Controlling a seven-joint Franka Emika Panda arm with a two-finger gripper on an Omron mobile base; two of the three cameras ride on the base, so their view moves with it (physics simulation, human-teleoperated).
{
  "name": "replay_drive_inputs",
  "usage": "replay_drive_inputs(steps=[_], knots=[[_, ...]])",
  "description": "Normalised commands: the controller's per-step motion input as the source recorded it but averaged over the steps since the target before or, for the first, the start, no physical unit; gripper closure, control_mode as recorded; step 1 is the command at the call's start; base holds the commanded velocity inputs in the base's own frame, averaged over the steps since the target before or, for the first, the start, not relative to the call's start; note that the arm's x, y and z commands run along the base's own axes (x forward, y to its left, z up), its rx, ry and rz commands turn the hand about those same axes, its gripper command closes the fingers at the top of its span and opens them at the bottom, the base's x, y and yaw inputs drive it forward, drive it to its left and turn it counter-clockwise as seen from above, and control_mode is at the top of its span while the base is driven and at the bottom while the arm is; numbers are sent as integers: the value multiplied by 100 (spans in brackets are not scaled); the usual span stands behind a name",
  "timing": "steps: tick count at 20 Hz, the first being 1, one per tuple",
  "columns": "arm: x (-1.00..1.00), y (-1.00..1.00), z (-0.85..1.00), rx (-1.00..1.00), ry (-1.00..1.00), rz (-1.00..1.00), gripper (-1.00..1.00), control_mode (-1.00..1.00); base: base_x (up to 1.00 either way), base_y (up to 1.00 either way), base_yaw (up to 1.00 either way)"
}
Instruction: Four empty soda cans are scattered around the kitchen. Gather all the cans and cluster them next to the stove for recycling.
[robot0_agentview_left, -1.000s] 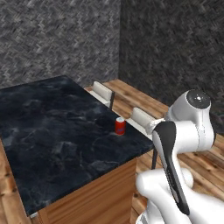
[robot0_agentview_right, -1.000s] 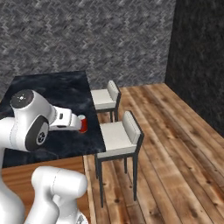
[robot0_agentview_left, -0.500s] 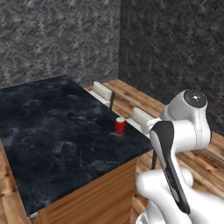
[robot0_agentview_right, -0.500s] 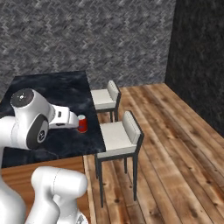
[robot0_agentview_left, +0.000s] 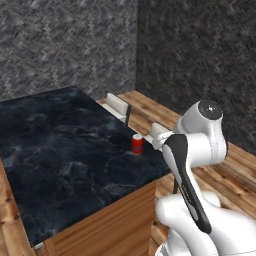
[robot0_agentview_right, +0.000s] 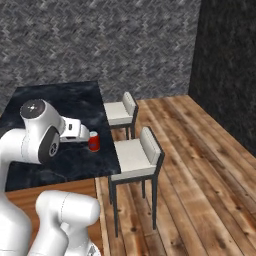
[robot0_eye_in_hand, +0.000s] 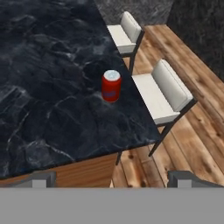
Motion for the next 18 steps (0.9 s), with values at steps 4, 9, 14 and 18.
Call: replay_drive_inputs(steps=[4, 9, 14, 18], knots=[[32, 16, -17, 3, 2, 1, -100, -100, 0, 0, 0], [26, 16, -18, 3, 3, 0, -100, -100, 0, 0, 0], [19, 5, -12, 1, 1, 0, -100, -100, 0, 0, 0], [14, 0, -9, 0, 0, 0, -100, -100, 0, 0, 0]])
